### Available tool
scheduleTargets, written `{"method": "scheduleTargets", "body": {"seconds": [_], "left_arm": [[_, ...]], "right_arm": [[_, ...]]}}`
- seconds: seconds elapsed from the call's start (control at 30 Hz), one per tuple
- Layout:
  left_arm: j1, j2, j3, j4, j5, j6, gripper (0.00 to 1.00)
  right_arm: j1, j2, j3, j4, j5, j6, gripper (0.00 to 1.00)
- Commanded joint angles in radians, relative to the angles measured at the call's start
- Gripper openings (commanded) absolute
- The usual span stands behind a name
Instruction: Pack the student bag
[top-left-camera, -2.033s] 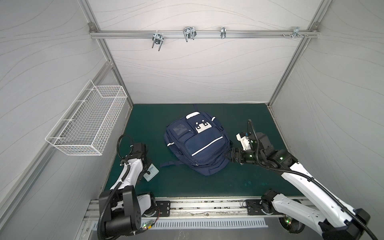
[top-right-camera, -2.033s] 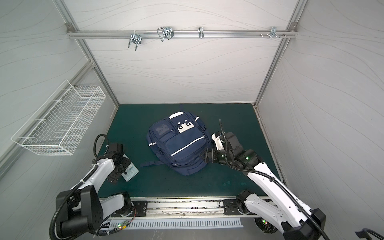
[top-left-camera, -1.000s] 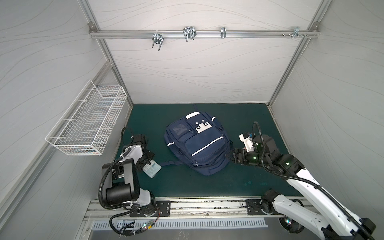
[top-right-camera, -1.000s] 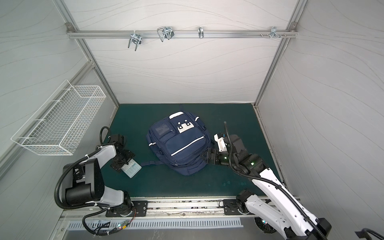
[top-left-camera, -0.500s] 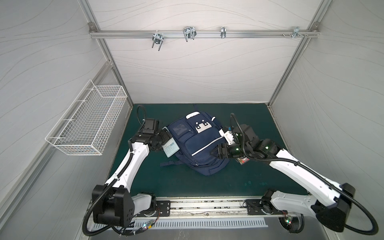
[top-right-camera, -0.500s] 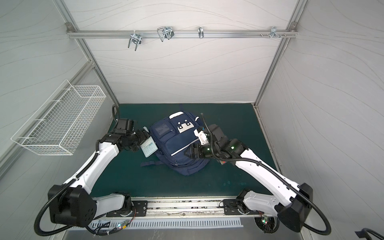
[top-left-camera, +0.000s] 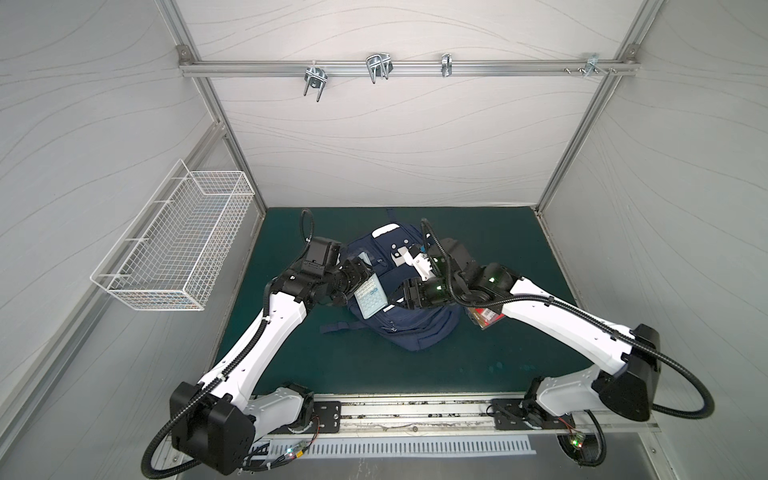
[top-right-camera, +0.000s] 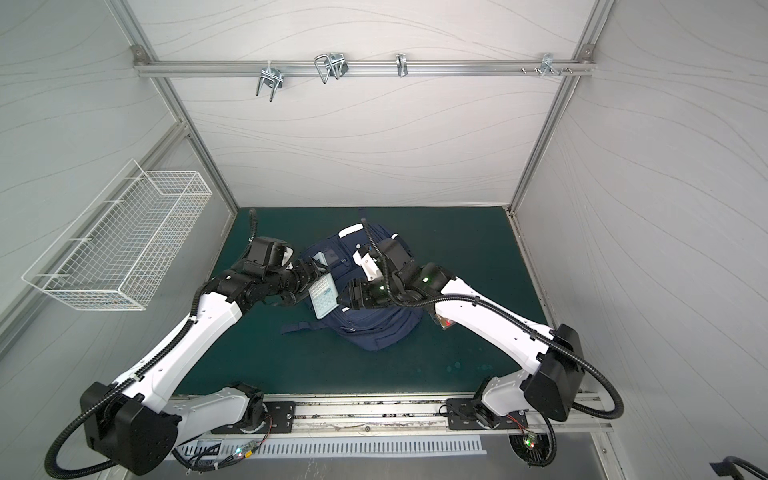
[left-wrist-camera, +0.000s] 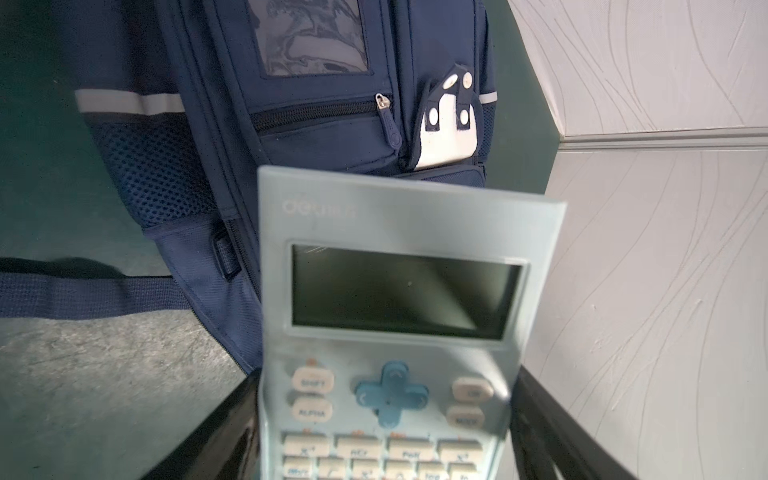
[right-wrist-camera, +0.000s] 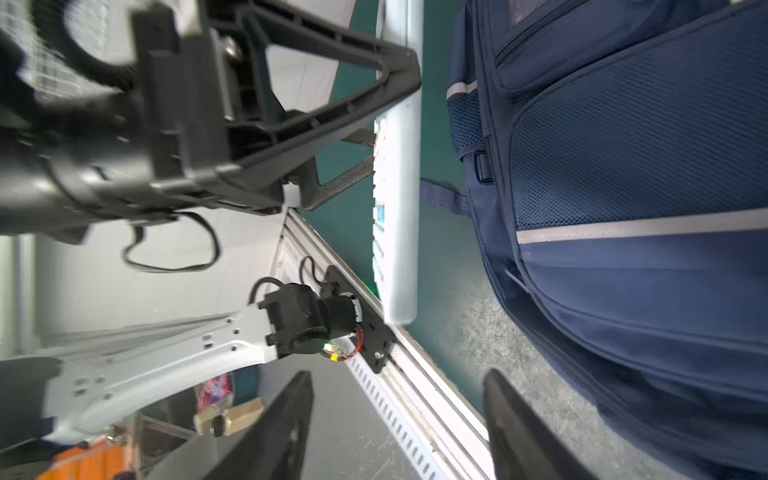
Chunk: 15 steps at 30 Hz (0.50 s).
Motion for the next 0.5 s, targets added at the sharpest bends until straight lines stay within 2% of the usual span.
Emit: {"method": "scheduleTargets", "body": {"seconds": [0.0,0.1,0.3,0.47], "left_arm": [[-0.021,-0.030,0.054,0.043,0.052,-0.014,0.36],[-0.032,-0.035,0.044,0.051,0.071,-0.016,0.36],[-0.055,-0.037,0.030,0.072,0.092,-0.022,0.36],[-0.057,-0.024,0.033,0.084,0.099,-0.022,0.36]], "right_arm": [[0.010,0.027,0.022,0.036,0.009,0.043,0.58],[0.011,0.040,0.028,0.045,0.003,0.052,0.54],[0.010,0.061,0.026,0.067,-0.013,0.069,0.36],[0.009,0.065,0.028,0.082,-0.031,0.076,0.36]]}}
